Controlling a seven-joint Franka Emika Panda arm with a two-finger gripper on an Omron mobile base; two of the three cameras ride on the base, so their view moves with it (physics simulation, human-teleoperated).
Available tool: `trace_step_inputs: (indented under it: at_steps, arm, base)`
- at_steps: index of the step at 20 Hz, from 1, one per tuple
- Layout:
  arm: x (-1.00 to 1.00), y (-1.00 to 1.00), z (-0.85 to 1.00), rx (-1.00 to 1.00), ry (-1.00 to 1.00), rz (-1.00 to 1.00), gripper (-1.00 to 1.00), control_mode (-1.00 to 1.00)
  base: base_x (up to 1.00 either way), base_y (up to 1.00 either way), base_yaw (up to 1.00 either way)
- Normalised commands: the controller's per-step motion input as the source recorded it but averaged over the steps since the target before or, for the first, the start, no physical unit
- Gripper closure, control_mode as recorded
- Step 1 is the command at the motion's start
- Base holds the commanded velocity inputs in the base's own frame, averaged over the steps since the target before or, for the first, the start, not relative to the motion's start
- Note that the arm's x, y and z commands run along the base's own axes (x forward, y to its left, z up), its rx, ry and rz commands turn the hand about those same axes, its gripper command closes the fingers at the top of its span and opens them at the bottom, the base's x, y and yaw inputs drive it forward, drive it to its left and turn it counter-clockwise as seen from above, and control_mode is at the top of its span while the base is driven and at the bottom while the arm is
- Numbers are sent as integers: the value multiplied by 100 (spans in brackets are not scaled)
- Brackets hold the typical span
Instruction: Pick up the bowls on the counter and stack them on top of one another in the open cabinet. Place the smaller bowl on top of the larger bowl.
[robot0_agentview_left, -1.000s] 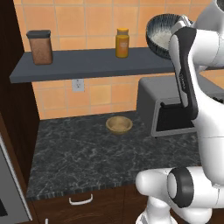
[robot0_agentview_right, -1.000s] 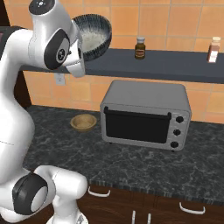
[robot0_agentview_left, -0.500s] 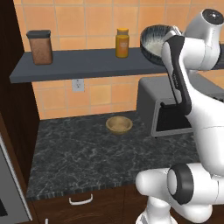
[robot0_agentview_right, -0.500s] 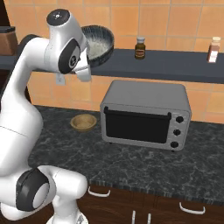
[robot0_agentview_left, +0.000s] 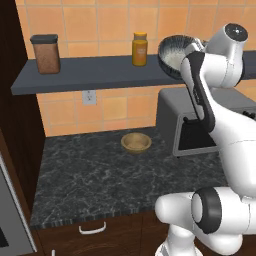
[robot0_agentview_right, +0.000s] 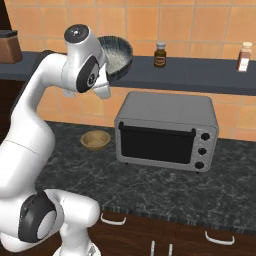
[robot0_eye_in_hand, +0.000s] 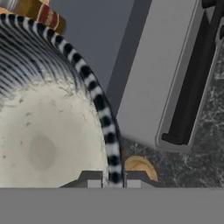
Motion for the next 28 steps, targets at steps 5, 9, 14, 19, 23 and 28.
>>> trace_step_inputs:
  at_steps: [5, 9, 14, 19, 23, 28]
  arm:
    - [49, -30, 0, 4, 0, 0, 100, -100]
    - [34, -21, 0, 1, 0, 0, 100, -100]
    - [19, -4, -2, 0, 0, 0, -100, -100]
    - [8, 0, 0, 0, -4, 0, -100, -100]
    - [-1, 10, -2, 0, -24, 0, -100, -100]
    - [-13, 21, 1, 0, -31, 0, -100, -100]
  base:
    - [0, 0, 0]
    - [0, 0, 0]
    - [0, 0, 0]
    - [0, 0, 0]
    - [0, 0, 0]
    - [0, 0, 0]
